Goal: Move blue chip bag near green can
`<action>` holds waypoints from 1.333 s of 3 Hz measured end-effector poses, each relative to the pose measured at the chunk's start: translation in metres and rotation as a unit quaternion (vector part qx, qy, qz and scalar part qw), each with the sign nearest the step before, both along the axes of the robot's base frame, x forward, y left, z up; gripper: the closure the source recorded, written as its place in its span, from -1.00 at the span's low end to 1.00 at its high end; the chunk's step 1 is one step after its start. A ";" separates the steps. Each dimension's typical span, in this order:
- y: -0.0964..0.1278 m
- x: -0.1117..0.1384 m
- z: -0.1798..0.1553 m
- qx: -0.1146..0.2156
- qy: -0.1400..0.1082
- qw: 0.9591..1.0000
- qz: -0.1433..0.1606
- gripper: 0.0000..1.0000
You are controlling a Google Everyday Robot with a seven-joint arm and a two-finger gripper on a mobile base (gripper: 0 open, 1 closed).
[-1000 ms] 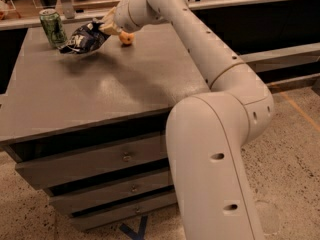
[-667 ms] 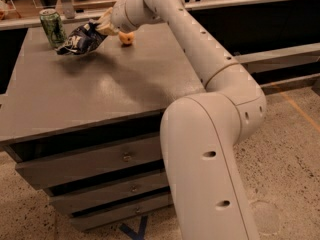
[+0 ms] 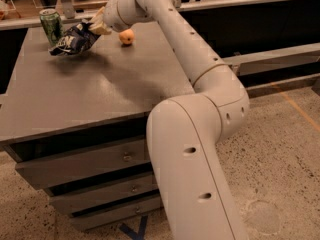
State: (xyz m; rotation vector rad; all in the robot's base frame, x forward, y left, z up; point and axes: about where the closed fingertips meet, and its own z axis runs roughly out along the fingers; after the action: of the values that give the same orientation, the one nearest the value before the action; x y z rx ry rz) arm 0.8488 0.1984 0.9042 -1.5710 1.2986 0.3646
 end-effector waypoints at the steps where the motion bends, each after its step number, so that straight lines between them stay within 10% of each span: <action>1: 0.007 0.000 -0.002 0.002 0.006 1.000 0.004 0.63; 4: 0.005 0.004 -0.002 0.003 0.011 1.000 0.002 -0.77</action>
Offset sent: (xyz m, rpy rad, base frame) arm 0.0119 0.0053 0.0046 0.0109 0.0222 0.0003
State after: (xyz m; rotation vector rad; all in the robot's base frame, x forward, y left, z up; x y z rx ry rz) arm 0.8523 0.2036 0.9017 -1.5681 1.3111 0.3895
